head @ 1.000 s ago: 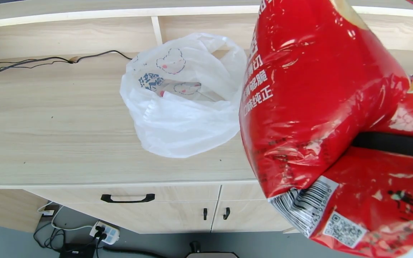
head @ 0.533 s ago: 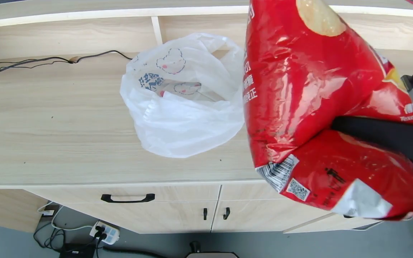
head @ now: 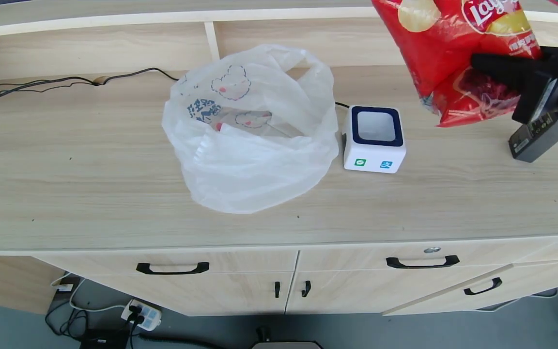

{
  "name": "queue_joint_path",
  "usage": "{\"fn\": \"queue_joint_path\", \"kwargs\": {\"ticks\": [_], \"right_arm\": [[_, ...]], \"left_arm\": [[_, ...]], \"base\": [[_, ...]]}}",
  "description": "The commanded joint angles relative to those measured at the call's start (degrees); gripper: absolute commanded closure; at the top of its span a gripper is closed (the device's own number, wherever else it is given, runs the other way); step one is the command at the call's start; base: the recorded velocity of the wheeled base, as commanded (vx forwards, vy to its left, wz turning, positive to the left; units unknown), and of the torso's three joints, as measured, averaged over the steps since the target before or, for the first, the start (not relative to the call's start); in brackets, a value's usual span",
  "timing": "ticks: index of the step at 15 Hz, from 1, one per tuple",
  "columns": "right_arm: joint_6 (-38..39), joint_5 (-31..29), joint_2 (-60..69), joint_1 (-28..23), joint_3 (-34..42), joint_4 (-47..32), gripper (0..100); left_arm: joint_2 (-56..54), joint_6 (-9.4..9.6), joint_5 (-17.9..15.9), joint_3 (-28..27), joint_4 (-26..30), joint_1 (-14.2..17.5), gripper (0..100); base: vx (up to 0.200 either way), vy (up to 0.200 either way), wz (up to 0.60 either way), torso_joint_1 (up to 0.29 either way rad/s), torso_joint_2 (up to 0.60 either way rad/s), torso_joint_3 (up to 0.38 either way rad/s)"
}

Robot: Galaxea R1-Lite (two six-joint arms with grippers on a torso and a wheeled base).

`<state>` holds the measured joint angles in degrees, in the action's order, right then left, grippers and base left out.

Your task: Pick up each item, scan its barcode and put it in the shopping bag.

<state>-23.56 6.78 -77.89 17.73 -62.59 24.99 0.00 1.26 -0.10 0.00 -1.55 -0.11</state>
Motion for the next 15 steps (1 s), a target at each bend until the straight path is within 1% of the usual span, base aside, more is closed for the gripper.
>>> {"fn": "queue_joint_path", "kwargs": {"ticks": [1,2,3,5,8,9,15], "right_arm": [[-4.74,1.31,-6.84,-1.55,-3.42,3.57,100],[-5.53,1.4,-7.54,-1.55,-3.42,5.16,100],[-7.55,2.45,-11.06,-1.11,-2.28,12.1,100],[-7.72,3.15,-12.73,-0.06,0.27,17.37,100],[-7.46,3.15,-12.73,1.26,3.44,17.55,100],[-7.46,3.15,-12.91,2.05,3.61,17.64,100],[-7.37,3.15,-13.96,2.14,2.82,17.64,100]], "left_arm": [[0.09,-0.03,0.01,0.0,-0.03,0.02,0],[0.09,-0.11,0.01,0.0,-0.03,0.02,0],[0.09,-0.03,0.01,0.0,-0.03,0.02,0],[0.09,-0.11,0.01,0.0,-0.03,0.02,0],[0.09,-0.03,0.01,0.0,-0.03,0.02,0],[0.09,-0.03,0.01,0.0,-0.03,0.02,0],[0.09,-0.03,0.01,0.0,-0.03,0.02,0]], "base": [[0.0,0.0,0.0,0.0,0.0,0.0],[0.0,0.0,0.0,0.0,0.0,0.0],[0.0,0.0,0.0,0.0,0.0,0.0],[0.0,0.0,0.0,0.0,0.0,0.0],[0.0,0.0,0.0,0.0,0.0,0.0],[0.0,0.0,0.0,0.0,0.0,0.0],[0.0,0.0,0.0,0.0,0.0,0.0]]}}
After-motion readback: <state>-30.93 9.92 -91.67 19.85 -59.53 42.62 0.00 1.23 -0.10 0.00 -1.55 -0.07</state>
